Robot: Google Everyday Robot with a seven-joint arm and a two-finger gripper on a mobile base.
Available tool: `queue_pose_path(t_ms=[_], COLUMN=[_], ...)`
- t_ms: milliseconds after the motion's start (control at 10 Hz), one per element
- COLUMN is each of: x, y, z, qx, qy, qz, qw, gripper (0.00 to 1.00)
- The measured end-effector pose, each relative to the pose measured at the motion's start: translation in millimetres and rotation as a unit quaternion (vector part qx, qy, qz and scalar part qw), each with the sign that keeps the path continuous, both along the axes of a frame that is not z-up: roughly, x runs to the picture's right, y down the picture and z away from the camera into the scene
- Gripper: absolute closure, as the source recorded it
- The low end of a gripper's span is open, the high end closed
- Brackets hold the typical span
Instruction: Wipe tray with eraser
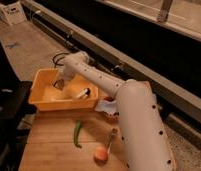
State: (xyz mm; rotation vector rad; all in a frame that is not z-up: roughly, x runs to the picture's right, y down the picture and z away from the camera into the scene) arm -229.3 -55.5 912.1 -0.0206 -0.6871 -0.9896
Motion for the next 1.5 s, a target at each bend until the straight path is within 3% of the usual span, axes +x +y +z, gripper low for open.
queue_pose_path(t_ms=[100,200,300,600,900,1200,1500], x=[3.5,9.5,10.0,15.3,14.9,18.6,34.5], y=[-0.2,2.9,9.4,37.2,44.9,57.6,53.0], z=[0.7,3.1,7.4,30.2,38.2,52.8,64.7], qx=[0.005,-0.001,-0.013,-0.046,-0.063,-0.085,-0.086], qy=[0.015,0.045,0.055,0.051,0.047,0.066,0.090], qz=[-0.003,-0.011,-0.013,0.002,0.005,-0.015,-0.018], qw=[0.9999,0.9989,0.9983,0.9977,0.9969,0.9941,0.9920], gripper=[1.00,1.00,1.00,1.00,1.00,1.00,1.00])
